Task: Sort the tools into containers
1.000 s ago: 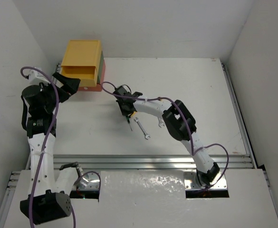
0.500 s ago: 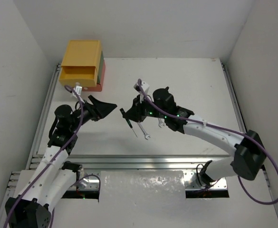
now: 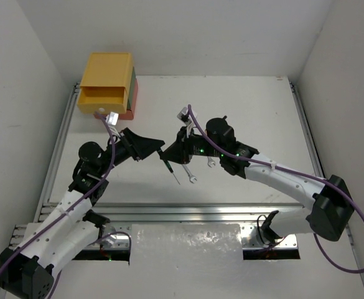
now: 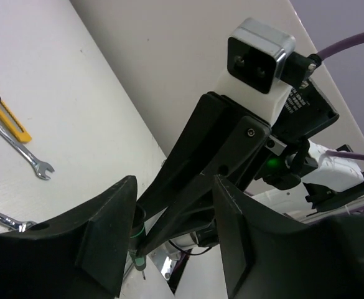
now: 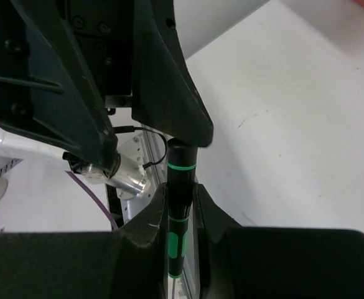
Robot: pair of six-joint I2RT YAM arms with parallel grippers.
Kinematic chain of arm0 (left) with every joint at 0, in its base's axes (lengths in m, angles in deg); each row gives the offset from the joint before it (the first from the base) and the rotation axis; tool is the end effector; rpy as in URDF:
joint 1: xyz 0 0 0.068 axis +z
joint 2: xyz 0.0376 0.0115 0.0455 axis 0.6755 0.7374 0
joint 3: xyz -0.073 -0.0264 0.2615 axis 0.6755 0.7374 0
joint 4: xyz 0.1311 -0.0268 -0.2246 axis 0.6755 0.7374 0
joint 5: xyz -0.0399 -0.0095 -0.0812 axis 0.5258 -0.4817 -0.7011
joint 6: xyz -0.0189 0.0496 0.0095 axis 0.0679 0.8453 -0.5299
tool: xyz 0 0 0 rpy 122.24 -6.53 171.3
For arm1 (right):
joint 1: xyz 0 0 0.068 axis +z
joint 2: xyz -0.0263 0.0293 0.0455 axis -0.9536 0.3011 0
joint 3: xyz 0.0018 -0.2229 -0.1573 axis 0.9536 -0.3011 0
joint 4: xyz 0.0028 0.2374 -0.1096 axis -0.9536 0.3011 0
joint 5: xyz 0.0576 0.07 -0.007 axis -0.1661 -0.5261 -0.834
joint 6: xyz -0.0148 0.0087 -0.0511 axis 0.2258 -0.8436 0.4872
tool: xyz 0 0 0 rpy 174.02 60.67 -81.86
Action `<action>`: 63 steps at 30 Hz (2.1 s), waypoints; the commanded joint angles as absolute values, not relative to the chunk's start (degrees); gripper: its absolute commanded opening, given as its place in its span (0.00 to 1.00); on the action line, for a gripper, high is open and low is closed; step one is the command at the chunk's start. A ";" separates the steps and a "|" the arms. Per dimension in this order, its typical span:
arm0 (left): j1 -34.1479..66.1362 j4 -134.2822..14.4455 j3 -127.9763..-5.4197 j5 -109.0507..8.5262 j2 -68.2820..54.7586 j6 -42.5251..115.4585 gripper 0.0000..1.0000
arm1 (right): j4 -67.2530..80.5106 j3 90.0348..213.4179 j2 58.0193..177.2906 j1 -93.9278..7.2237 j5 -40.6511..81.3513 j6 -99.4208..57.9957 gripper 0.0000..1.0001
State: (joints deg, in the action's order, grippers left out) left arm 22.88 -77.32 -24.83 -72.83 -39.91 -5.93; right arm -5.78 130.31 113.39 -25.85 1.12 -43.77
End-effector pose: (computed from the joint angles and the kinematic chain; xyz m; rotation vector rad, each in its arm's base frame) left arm 0.1637 -0.0778 0.3127 0.0080 1.6279 -1.4044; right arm 0.2032 0.2386 0.3121 -0.6543 1.8412 1.3417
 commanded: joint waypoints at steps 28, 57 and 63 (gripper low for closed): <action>19.82 -79.17 -25.99 -71.36 -37.34 -3.98 0.12 | -8.64 133.75 110.84 -26.16 4.61 -44.31 0.00; 60.51 -52.98 -76.00 -52.02 7.91 -4.51 0.10 | 13.68 122.59 93.08 -29.06 25.53 -39.47 0.99; 60.60 -55.79 -74.87 -55.45 8.55 -6.36 0.60 | 13.42 122.76 94.76 -29.15 24.83 -39.48 0.99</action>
State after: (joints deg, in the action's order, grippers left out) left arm 60.43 -51.18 -72.90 -53.31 11.11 -4.64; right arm 15.16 122.29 94.35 -29.02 25.05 -40.38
